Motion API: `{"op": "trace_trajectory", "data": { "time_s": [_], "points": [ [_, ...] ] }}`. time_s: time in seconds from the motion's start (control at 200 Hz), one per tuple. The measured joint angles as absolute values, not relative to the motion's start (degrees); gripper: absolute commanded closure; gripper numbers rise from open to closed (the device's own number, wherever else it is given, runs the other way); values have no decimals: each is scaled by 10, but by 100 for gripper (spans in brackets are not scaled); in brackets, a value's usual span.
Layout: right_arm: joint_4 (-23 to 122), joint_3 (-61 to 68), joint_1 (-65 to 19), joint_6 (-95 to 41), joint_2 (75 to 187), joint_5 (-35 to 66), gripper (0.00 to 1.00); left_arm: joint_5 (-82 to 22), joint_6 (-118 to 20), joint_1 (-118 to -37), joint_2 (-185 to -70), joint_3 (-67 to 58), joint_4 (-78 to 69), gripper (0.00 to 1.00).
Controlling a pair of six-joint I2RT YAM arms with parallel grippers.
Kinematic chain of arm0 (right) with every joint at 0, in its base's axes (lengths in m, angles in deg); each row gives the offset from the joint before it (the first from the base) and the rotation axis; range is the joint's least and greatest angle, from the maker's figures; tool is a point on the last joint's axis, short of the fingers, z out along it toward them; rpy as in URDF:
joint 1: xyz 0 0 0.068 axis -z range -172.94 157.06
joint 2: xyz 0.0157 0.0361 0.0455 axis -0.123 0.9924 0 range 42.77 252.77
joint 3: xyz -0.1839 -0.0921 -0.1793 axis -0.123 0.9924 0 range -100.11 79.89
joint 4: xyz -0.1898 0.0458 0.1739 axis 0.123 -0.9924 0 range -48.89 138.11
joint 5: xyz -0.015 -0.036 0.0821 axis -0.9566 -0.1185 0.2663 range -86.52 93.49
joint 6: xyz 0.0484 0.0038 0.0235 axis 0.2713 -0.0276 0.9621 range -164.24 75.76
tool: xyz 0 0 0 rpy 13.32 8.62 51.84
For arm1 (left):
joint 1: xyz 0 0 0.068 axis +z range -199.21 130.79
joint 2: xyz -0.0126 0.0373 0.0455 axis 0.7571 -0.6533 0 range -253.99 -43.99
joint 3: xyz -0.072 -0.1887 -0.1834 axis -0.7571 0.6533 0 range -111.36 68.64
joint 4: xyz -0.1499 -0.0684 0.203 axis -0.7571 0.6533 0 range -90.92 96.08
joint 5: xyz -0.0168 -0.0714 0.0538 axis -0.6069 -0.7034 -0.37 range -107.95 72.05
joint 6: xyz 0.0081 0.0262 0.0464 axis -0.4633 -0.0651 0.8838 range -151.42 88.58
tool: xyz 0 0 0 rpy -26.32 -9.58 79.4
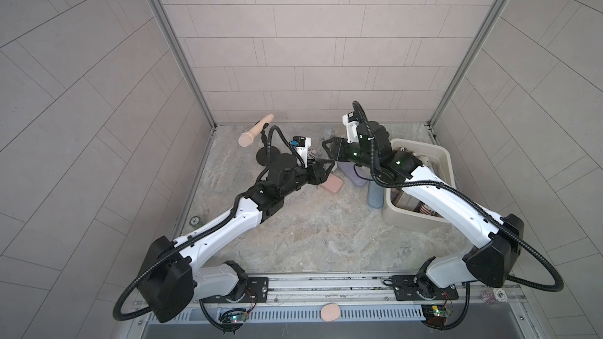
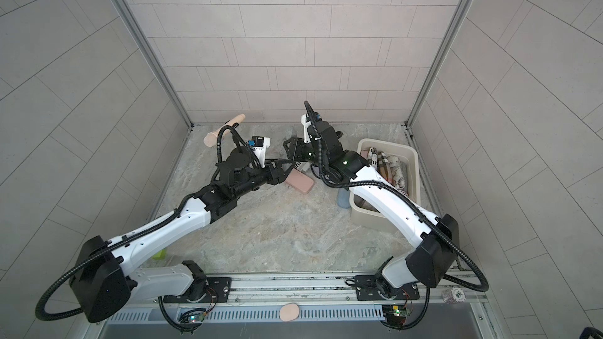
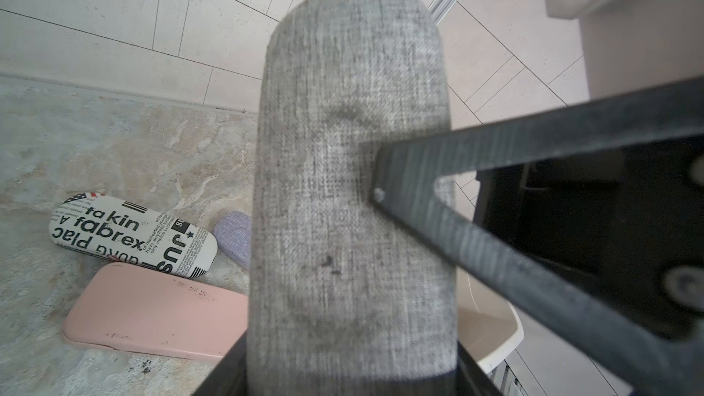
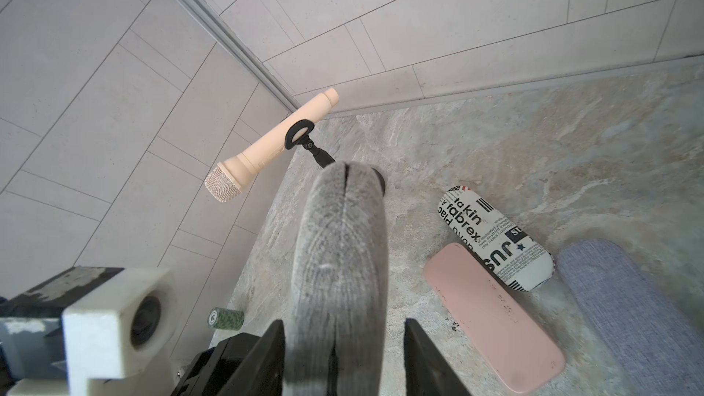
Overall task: Put the glasses cases into the storage boxes
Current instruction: Pick up the glasses case at the center of the board.
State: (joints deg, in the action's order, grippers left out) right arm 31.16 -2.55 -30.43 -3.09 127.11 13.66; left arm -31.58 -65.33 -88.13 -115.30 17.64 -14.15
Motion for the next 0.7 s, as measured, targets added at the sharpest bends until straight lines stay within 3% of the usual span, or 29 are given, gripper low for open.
{"op": "trace_trajectory", "data": {
  "time_s": [0.115,0.28,0.385,0.7],
  "points": [
    [312,-31,-311,-26,1283,136,69,-315,-652,-881,-1154,176,-136,37],
    [310,-31,-315,-25,1283,138,77,-318,-651,-881,-1155,174,-140,13],
    [305,-38,-316,-31,1283,137,78,-318,-646,-881,-1155,174,-143,4],
    [271,-65,-315,-63,1263,87,79,-296,-639,-881,-1130,175,-153,3]
  ]
}}
